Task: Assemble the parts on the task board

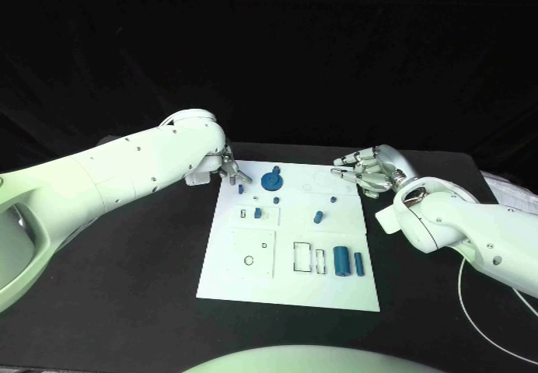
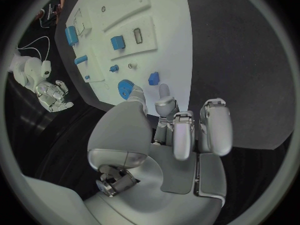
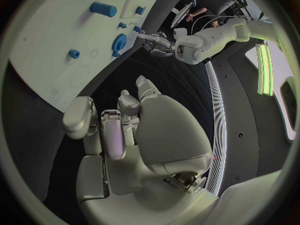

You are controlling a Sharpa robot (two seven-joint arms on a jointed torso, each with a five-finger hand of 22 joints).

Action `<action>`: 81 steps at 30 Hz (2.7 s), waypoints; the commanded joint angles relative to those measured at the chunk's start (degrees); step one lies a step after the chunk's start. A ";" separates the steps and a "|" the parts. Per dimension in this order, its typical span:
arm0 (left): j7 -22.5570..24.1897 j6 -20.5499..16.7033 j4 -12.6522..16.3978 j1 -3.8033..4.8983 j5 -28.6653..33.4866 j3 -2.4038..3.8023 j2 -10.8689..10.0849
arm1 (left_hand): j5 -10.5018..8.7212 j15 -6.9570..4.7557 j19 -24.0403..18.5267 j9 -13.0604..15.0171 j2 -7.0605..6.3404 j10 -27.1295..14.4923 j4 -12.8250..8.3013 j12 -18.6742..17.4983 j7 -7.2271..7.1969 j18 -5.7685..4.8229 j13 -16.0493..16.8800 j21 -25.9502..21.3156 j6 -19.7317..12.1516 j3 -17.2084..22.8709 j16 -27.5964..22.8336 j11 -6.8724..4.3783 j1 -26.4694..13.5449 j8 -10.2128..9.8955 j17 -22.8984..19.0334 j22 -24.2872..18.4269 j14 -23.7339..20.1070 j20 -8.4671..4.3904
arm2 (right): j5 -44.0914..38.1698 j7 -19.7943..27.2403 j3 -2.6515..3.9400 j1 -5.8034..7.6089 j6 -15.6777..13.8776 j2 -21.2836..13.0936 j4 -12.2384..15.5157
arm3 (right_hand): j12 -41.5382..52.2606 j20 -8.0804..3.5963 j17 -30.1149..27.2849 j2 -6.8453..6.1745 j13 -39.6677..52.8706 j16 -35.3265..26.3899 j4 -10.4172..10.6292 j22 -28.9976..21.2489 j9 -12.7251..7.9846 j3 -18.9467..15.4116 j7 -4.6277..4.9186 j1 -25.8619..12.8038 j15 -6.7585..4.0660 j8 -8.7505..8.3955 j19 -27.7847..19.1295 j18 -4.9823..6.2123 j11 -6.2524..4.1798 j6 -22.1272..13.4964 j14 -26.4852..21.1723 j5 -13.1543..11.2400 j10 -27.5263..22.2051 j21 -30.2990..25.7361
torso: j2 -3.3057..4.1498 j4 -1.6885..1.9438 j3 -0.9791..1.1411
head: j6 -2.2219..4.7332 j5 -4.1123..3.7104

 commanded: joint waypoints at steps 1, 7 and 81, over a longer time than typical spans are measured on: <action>0.46 2.09 -0.19 0.03 0.52 -0.01 0.23 | 0.12 -0.50 0.49 0.16 0.53 0.41 -0.06 0.44 -0.25 0.77 0.06 0.32 0.28 -0.28 0.18 -0.24 0.42 0.37 15.05 4.00 6.03 -0.15 | -0.19 0.23 0.00 -0.05 0.81 0.09 0.01 | -0.30 0.08 4.88 0.29 -0.09 -0.31 0.34 -0.05 -0.09 0.09 0.03 -0.35 -0.43 -0.09 -0.46 1.00 -0.09 0.21 3.63 0.27 -0.36 -0.24 | -0.08 0.06 0.06 | -0.07 -0.05; 0.41 2.57 -0.33 0.02 1.22 -0.05 0.41 | 0.13 -0.54 0.57 0.46 1.10 0.50 -0.35 0.57 -0.31 0.73 0.10 0.42 0.23 -0.31 0.18 -0.30 1.73 0.60 15.05 4.15 6.03 -0.20 | -0.19 0.24 0.00 -0.07 0.83 0.18 -0.03 | -0.30 0.08 4.88 0.29 -0.09 -0.31 0.34 -0.05 -0.09 0.09 0.03 -0.35 -0.43 -0.09 -0.46 1.00 -0.09 0.21 3.63 0.27 -0.36 -0.24 | -0.08 0.06 0.05 | -0.09 0.00; 1.38 -2.72 4.06 -0.39 10.71 -0.43 -2.73 | 0.35 0.19 0.15 1.40 -3.46 -0.36 -10.66 -1.80 0.59 0.95 -3.93 -0.90 -2.34 36.52 0.18 0.39 12.17 -1.96 15.05 4.06 6.03 0.45 | 0.03 0.31 -0.04 -0.22 1.41 0.43 -0.27 | -0.38 0.07 4.85 0.39 -0.22 -0.36 0.37 -0.27 -0.09 0.10 0.04 -0.25 -0.44 -0.12 -0.54 1.03 -0.09 0.19 3.62 0.40 -0.44 -0.40 | -0.24 0.18 0.19 | -0.69 -0.23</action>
